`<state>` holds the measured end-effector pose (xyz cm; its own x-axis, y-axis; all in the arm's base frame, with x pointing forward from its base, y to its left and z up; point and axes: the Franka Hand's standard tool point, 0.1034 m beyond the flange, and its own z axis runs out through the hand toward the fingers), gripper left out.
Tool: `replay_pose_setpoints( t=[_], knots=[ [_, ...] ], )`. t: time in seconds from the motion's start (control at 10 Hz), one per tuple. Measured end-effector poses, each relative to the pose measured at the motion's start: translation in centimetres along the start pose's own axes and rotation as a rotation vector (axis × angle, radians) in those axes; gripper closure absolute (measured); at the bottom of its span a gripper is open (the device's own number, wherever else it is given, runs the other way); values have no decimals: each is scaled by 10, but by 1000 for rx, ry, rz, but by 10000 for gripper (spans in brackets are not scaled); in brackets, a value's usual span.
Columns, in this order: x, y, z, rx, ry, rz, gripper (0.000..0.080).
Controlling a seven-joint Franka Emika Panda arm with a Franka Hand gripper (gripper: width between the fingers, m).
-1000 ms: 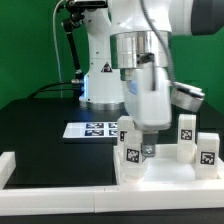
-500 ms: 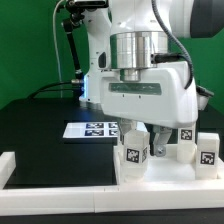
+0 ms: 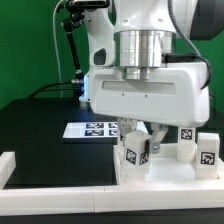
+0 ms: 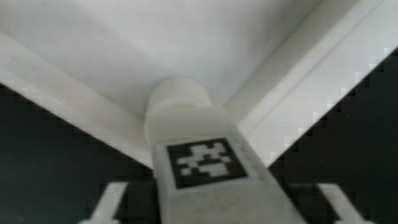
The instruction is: Assemble square table
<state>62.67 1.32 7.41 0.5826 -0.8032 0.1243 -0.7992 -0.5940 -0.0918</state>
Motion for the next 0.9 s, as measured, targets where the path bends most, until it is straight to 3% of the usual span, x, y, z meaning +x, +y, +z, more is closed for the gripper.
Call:
replay_pose_setpoints(
  t=[0.1, 0.4, 0.6, 0.8, 0.9],
  knots=[
    [0, 0, 0, 0, 0, 74, 502],
    [4, 3, 1, -10, -12, 432, 502],
    [5, 4, 1, 6, -46, 725, 502],
    [4, 5, 3, 52, -123, 1103, 502],
    [4, 5, 3, 53, -130, 1148, 502]
  ],
)
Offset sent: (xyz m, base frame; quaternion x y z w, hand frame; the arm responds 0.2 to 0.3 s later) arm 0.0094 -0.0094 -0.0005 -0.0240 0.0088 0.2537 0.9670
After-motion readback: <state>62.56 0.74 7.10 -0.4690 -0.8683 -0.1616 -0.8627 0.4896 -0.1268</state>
